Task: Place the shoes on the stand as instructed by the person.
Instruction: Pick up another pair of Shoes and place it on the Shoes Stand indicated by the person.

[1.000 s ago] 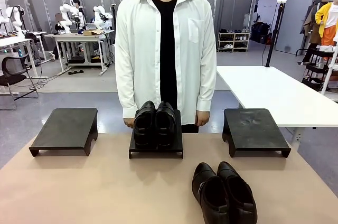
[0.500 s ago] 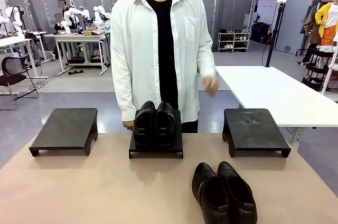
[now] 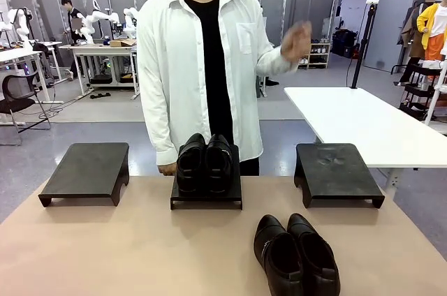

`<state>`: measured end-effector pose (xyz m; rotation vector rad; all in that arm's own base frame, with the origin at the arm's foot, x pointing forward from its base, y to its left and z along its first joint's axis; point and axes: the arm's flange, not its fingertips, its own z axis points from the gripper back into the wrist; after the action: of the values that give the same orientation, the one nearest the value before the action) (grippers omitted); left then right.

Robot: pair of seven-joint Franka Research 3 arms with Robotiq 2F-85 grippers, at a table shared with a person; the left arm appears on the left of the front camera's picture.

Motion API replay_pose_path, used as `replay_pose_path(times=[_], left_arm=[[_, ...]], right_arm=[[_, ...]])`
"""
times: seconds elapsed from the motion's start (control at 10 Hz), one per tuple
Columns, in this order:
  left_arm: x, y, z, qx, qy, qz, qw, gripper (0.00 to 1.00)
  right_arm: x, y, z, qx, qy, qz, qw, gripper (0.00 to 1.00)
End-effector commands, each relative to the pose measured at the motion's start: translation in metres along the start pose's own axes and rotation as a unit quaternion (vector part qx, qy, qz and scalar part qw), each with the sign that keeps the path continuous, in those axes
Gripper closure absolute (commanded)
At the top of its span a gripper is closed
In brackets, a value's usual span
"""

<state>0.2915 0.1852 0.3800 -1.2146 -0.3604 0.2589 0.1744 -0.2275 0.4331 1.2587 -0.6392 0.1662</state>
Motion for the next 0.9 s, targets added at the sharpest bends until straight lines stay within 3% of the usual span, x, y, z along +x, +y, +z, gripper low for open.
replay_pose_path(times=[0.0, 0.8], left_arm=[[-0.0013, -0.0025, 0.0015, -0.004, 0.003, -0.007, 1.000, 0.00], [-0.0013, -0.0025, 0.0015, -0.004, 0.003, -0.007, 1.000, 0.00]], right_arm=[[-0.0002, 0.0012, 0.0007, 0.002, -0.004, 0.009, 1.000, 0.00], [0.0000, 0.0000, 0.0000, 0.000, 0.000, 0.000, 1.000, 0.00]])
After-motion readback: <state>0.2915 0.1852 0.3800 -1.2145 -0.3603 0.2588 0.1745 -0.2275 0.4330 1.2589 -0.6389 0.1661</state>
